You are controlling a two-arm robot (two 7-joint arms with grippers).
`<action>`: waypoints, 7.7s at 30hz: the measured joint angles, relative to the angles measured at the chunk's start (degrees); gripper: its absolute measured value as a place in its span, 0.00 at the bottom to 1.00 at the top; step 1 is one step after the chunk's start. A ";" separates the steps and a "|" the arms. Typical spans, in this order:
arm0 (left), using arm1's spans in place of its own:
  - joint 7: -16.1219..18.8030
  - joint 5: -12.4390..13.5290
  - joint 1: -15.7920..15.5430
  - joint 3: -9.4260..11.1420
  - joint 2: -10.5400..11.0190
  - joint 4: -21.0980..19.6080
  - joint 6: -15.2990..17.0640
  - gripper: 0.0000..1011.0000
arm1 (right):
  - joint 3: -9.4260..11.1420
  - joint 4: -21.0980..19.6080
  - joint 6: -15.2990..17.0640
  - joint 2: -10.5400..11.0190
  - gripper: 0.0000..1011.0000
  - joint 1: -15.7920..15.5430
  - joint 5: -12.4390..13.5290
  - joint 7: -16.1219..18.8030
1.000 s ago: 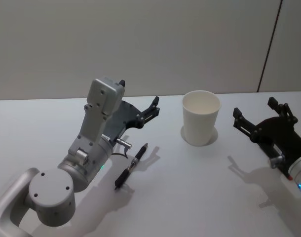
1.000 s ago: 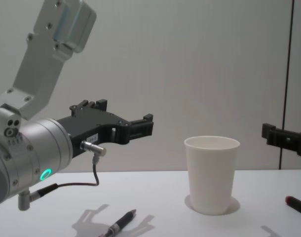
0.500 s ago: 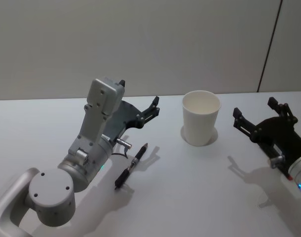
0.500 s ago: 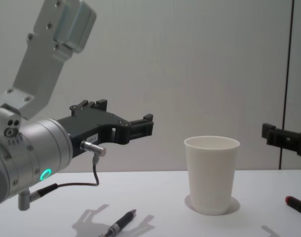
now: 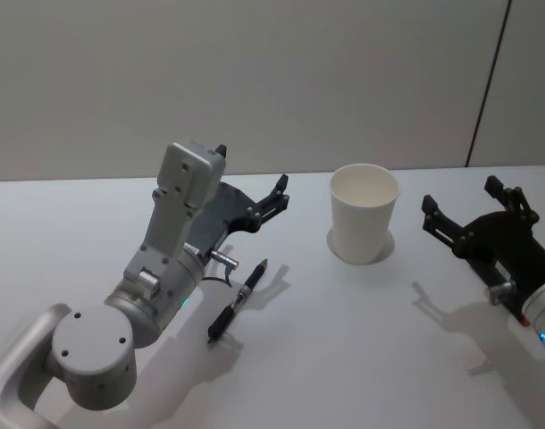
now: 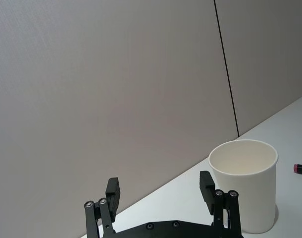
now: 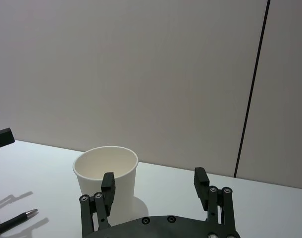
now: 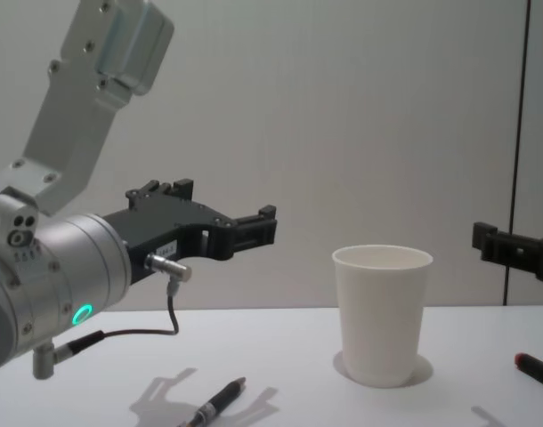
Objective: Place the pen into the pen holder.
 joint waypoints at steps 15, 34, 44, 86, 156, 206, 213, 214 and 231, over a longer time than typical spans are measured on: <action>0.00 0.00 0.00 0.00 0.00 0.00 0.00 0.99 | 0.00 0.00 0.00 0.00 0.99 0.00 0.00 0.00; 0.00 0.00 0.00 0.00 0.00 0.00 0.00 0.99 | 0.00 0.00 0.00 0.00 0.99 0.00 0.00 0.00; 0.00 0.00 0.00 0.00 0.00 0.00 0.00 0.99 | 0.00 0.00 0.00 0.00 0.99 0.00 0.00 0.00; 0.00 0.00 0.00 0.00 0.00 0.00 0.00 0.99 | -0.12 0.05 1.82 -0.47 0.99 0.75 -0.47 0.08; 0.00 0.00 0.00 0.00 0.00 0.00 0.00 0.99 | 7.13 8.70 41.21 4.47 0.99 17.14 2.61 14.41; 0.00 0.00 0.00 0.00 0.00 0.00 0.00 0.99 | 3.71 13.34 44.82 1.78 0.99 16.94 1.12 12.95; 0.00 0.00 0.00 0.00 0.00 0.00 0.00 0.99 | 3.70 13.28 44.77 1.78 0.96 16.64 1.34 12.75; 0.00 0.00 0.00 0.00 0.00 0.00 0.00 0.99 | 3.71 13.26 44.76 1.78 0.93 16.59 1.37 12.71; 0.00 0.00 0.00 0.00 0.00 0.00 0.00 0.99 | 3.71 13.21 44.70 1.77 0.44 16.35 1.51 12.53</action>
